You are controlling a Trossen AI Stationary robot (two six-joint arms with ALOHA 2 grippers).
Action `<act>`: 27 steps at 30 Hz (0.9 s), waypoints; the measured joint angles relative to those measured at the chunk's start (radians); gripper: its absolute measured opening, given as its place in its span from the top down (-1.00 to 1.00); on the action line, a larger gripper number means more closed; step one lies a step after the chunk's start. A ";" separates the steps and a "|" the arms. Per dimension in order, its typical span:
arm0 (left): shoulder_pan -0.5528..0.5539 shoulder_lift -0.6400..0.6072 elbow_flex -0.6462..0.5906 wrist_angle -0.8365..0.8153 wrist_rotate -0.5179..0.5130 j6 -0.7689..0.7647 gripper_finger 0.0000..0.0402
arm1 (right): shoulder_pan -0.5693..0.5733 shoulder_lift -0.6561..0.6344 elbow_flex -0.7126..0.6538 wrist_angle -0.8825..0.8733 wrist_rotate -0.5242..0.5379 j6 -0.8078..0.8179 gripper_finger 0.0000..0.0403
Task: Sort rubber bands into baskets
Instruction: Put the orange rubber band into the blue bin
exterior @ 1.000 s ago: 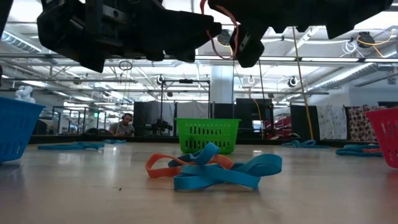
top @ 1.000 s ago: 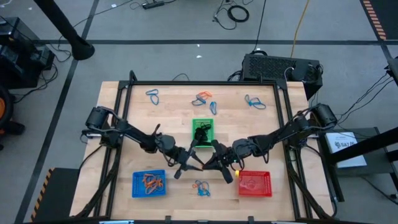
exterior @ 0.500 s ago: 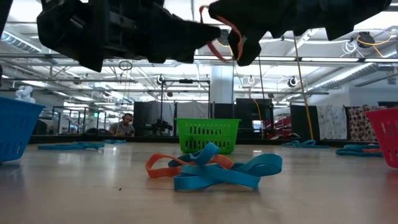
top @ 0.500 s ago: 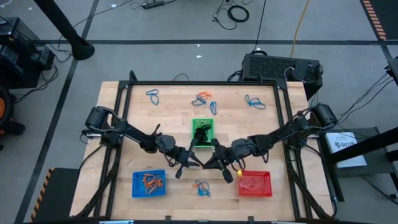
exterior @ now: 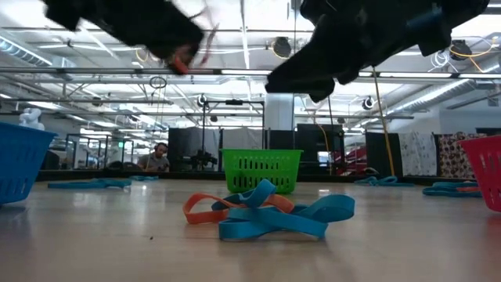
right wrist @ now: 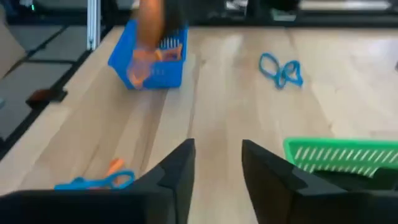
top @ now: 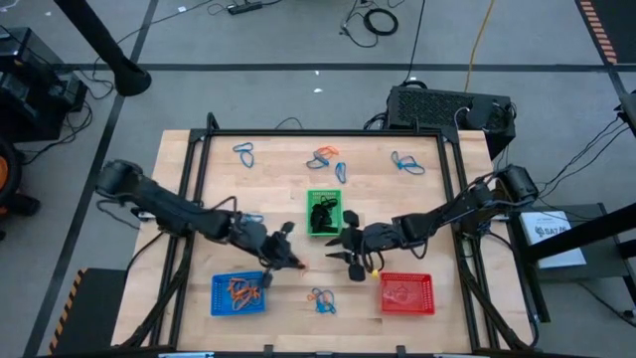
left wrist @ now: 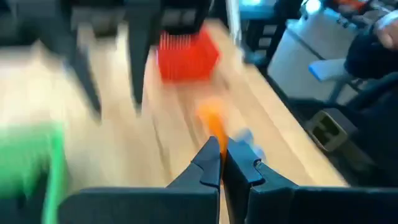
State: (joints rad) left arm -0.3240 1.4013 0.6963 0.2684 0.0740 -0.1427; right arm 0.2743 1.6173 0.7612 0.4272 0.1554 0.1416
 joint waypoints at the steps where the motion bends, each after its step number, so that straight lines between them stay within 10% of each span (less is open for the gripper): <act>1: -0.014 -0.032 0.017 -0.085 -0.005 -0.072 0.99 | 0.003 0.000 0.000 -0.012 -0.003 0.000 0.33; 11: -0.232 -0.151 0.195 -0.853 0.007 -0.750 0.99 | 0.022 0.000 0.000 0.025 -0.110 0.003 0.21; 27: -0.383 -0.060 0.179 -0.936 0.050 -0.976 0.94 | 0.021 0.000 0.000 0.052 -0.109 -0.030 0.21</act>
State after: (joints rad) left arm -0.7067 1.3412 0.8753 -0.6673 0.1238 -1.1190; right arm 0.2953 1.6176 0.7616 0.4795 0.0469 0.1116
